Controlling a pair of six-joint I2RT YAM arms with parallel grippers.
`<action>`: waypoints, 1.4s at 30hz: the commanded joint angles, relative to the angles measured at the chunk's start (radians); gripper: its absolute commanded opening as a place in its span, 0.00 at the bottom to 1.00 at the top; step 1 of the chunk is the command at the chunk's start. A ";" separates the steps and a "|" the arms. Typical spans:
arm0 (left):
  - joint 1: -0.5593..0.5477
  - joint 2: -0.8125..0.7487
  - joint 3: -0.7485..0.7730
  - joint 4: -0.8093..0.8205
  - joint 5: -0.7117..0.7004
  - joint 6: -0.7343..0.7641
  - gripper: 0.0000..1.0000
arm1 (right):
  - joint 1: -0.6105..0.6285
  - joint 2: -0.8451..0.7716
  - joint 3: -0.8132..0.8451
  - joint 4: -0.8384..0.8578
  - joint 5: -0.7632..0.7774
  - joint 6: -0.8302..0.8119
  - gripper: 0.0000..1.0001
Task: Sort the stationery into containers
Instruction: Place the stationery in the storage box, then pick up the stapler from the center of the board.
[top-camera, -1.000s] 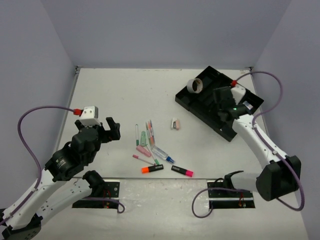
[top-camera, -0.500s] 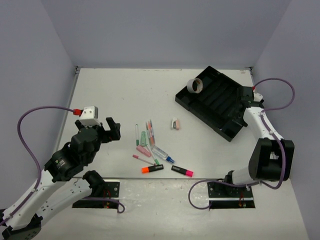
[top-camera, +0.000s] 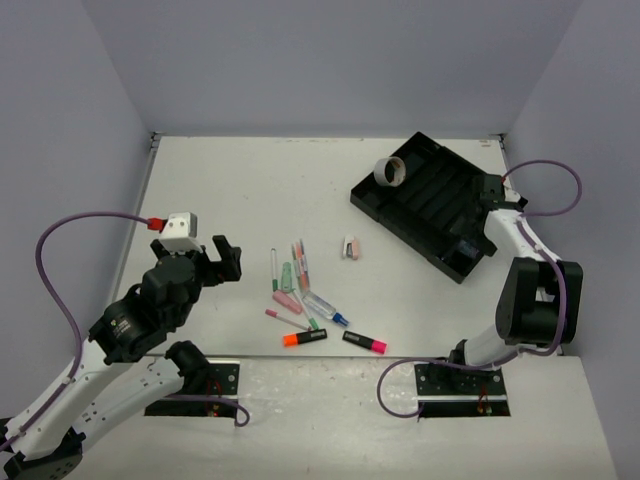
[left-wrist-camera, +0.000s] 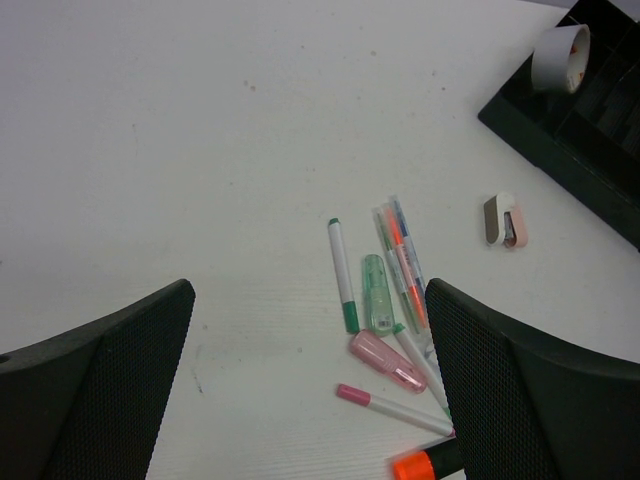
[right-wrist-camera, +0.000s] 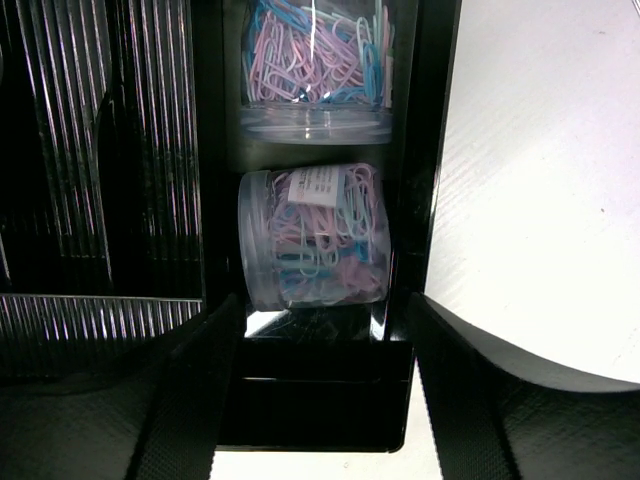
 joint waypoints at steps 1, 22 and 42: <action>0.003 0.000 -0.003 0.049 0.002 0.034 1.00 | -0.005 -0.031 0.034 0.016 0.016 0.011 0.73; 0.007 0.044 0.006 0.032 -0.035 0.016 1.00 | 0.556 -0.370 -0.039 0.093 -0.221 -0.036 0.72; 0.012 0.419 0.145 0.066 0.159 -0.096 1.00 | 0.677 -0.421 -0.064 -0.074 -0.160 0.026 0.71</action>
